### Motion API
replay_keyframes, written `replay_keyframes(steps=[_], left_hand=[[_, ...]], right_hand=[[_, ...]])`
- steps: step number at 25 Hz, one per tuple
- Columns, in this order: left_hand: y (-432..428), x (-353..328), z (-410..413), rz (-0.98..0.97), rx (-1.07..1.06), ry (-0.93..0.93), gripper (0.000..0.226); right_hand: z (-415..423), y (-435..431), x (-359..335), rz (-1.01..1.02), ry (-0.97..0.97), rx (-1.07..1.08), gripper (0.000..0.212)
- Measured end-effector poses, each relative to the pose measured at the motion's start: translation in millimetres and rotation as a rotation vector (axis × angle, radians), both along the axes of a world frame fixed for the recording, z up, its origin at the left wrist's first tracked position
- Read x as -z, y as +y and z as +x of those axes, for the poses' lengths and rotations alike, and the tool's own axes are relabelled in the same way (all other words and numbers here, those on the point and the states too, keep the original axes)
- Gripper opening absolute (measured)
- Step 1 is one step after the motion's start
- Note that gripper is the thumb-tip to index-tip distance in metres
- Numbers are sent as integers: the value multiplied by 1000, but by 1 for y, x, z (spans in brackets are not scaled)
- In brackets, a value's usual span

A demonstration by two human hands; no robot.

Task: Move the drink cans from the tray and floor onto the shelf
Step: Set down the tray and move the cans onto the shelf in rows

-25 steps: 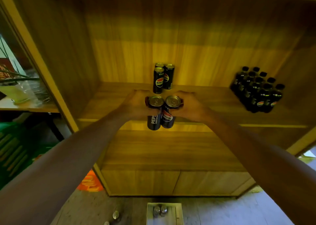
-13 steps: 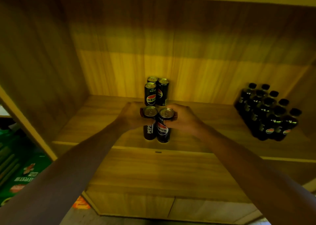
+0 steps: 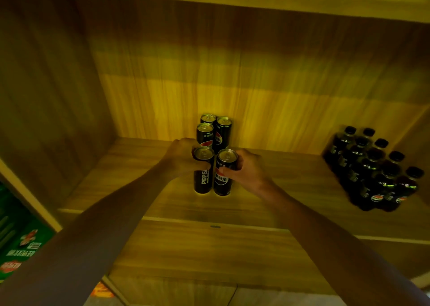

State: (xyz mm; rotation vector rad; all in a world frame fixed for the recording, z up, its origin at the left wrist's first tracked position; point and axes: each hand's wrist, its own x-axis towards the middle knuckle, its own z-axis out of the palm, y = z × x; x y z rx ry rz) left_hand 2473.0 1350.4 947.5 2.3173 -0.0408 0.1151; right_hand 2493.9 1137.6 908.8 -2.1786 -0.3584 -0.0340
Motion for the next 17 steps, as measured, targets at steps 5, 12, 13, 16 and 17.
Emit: replay_keyframes(steps=[5, 12, 13, 16, 17], left_hand=[[-1, -1, 37, 25, -56, -14, 34], [-1, -4, 59, 22, -83, 3, 37], [0, -3, 61, 20, -80, 6, 36], [2, -5, 62, 51, -67, 7, 33], [2, -5, 63, 49, -68, 8, 33]], right_hand=[[43, 15, -10, -53, -34, 53, 54], [89, 28, -11, -16, -43, 70, 49], [92, 29, -11, -16, -46, 72, 49], [101, 31, -9, -14, -54, 72, 50], [102, 31, -9, -22, -57, 70, 51]])
